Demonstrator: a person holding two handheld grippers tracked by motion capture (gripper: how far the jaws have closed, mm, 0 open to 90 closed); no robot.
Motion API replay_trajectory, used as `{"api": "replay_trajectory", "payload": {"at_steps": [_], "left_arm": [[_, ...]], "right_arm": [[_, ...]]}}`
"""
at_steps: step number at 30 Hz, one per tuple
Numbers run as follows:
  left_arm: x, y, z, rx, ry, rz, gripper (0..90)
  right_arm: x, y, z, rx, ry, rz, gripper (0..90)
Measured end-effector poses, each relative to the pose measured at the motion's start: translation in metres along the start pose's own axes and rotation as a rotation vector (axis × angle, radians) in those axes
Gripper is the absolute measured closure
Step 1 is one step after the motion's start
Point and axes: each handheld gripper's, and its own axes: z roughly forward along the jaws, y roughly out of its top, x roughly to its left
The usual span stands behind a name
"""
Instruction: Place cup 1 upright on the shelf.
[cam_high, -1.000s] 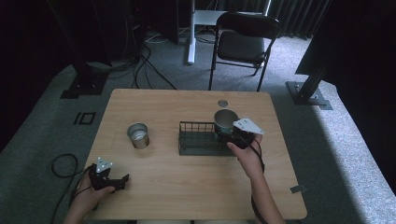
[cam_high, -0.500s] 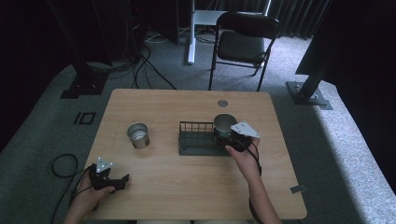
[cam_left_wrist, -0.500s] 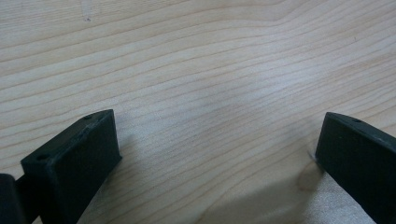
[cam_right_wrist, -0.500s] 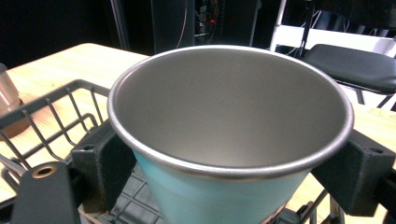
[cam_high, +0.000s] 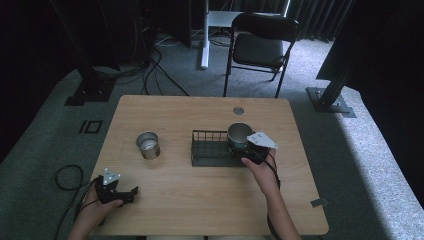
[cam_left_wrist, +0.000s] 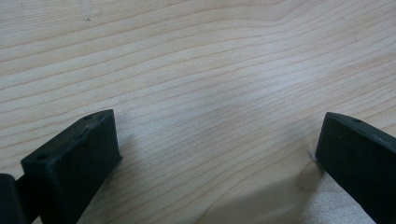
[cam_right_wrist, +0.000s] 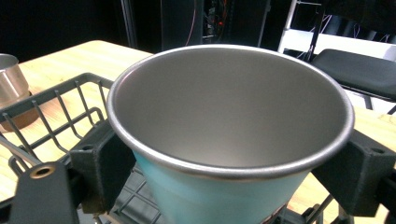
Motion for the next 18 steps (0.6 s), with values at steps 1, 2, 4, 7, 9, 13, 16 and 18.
{"api": "replay_trajectory", "payload": {"at_steps": [1,2,4,7,9,13,16,18], "left_arm": [[0.000,0.000,0.000,0.000,0.000,0.000,0.2],[0.000,0.000,0.000,0.000,0.000,0.000,0.2],[0.000,0.000,0.000,0.000,0.000,0.000,0.2],[0.000,0.000,0.000,0.000,0.000,0.000,0.2],[0.000,0.000,0.000,0.000,0.000,0.000,0.2],[0.000,0.000,0.000,0.000,0.000,0.000,0.2],[0.000,0.000,0.000,0.000,0.000,0.000,0.2],[0.000,0.000,0.000,0.000,0.000,0.000,0.2]], "right_arm": [[0.000,0.000,0.000,0.000,0.000,0.000,12.4],[0.000,0.000,0.000,0.005,0.002,0.007,12.1],[0.000,-0.002,-0.001,0.018,0.005,0.015,11.8],[0.000,-0.004,-0.003,0.032,0.002,0.010,11.9],[0.000,-0.005,-0.005,0.024,0.002,0.014,11.8],[-0.002,-0.005,-0.011,0.020,0.000,0.019,11.8],[-0.003,-0.006,-0.016,0.019,-0.002,0.018,11.9],[-0.003,-0.007,-0.019,0.015,0.004,0.028,11.9]]}}
